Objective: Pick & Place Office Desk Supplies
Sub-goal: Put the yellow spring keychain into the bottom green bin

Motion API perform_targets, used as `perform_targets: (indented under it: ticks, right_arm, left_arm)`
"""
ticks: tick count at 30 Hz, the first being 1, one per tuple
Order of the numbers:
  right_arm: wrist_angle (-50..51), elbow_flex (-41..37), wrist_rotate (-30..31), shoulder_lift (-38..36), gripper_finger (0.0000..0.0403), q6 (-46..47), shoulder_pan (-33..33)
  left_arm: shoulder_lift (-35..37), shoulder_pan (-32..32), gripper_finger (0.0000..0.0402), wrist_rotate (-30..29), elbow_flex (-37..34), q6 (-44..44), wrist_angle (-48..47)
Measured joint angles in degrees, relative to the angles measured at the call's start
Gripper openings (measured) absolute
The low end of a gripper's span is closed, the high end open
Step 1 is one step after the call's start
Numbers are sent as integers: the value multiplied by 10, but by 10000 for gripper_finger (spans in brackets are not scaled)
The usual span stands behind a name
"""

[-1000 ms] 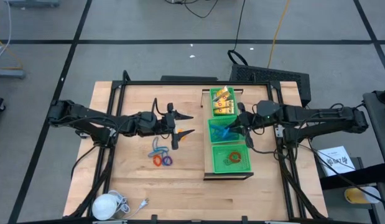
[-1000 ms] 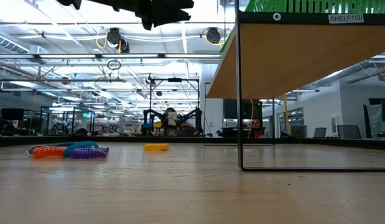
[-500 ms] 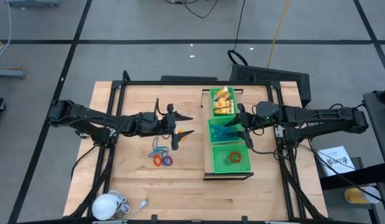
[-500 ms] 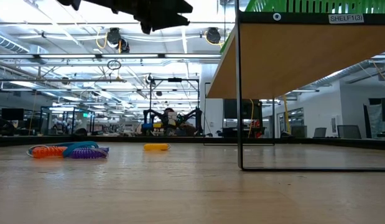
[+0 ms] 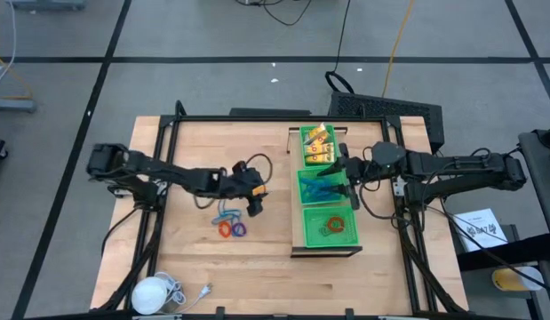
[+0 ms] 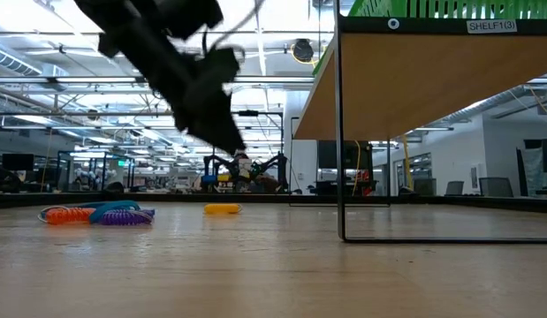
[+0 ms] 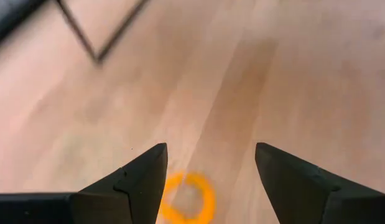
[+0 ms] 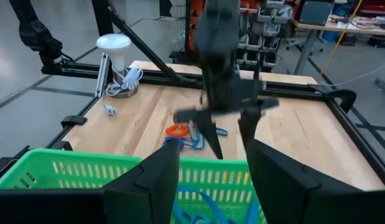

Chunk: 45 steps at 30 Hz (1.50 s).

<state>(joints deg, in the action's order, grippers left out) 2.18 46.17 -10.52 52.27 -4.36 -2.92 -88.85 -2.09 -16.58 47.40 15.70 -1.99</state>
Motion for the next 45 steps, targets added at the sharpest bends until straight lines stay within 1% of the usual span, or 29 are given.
perform_targets:
  ticks: [5,10,16,22,24,26,28,34,37,39,41,43,45]
  right_arm:
    - [-3,0,0,0,180,-6,0]
    - [-3,0,0,0,178,-9,0]
    - [-2,0,0,0,178,-11,0]
    - [-2,0,0,0,175,-10,0]
    - [-2,0,0,0,174,-11,0]
    - [-1,0,0,0,172,-11,0]
    - [-1,0,0,0,172,-10,0]
    - [-1,0,0,0,171,-10,0]
    - [-2,0,0,0,171,-9,0]
    - [-2,0,0,0,171,-9,0]
    - [-2,0,0,0,171,-8,0]
    - [-5,0,0,0,171,-4,0]
    - [-11,0,0,0,171,3,0]
  left_arm:
    - [-61,13,255,0,0,25,-18]
    - [-102,33,255,0,0,38,-26]
    - [-120,52,255,4,1,59,-39]
    - [-120,65,255,33,1,58,-47]
    - [-120,68,248,42,1,59,-49]
    - [-120,71,228,48,1,59,-53]
    - [-120,73,197,55,1,67,-54]
    - [-121,80,78,72,0,86,-54]
    - [-121,85,23,75,0,70,-54]
    - [-119,87,16,75,0,63,-52]
    - [-113,87,23,66,-1,50,-51]
    - [-97,86,23,55,-2,30,-53]
    - [-72,85,15,49,-4,7,-51]
